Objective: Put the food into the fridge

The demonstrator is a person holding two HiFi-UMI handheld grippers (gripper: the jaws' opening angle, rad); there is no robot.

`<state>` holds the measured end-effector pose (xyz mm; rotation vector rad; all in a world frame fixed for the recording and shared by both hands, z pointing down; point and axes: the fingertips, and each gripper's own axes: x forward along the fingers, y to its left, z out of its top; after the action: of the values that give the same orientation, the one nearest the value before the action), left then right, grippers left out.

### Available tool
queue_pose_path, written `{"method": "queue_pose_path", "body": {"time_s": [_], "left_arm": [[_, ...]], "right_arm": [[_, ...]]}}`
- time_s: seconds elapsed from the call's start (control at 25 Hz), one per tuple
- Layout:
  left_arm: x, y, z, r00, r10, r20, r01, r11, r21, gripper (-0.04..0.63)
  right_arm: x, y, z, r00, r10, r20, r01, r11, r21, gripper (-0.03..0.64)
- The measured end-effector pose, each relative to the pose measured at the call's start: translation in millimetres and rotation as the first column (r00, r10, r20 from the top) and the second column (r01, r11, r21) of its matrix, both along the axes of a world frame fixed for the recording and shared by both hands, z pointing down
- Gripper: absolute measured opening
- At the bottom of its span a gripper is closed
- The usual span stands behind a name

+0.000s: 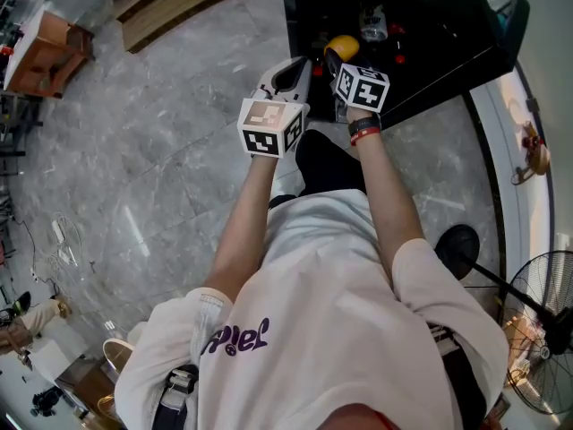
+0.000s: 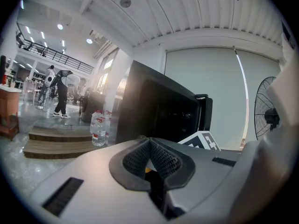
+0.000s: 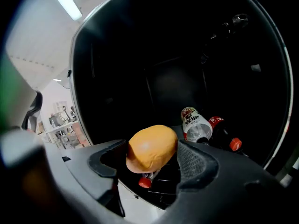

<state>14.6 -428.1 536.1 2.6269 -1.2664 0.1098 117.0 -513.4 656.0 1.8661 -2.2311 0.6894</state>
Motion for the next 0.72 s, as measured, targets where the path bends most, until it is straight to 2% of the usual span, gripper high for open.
{"method": "queue_pose_path", "body": {"time_s": [0.72], "left_arm": [[4, -7, 7, 1.000, -0.007, 0.004, 0.007, 1.000, 0.008, 0.017]], "right_arm": [[9, -58, 28, 0.999, -0.023, -0.035, 0.023, 1.000, -0.009, 0.353]]}}
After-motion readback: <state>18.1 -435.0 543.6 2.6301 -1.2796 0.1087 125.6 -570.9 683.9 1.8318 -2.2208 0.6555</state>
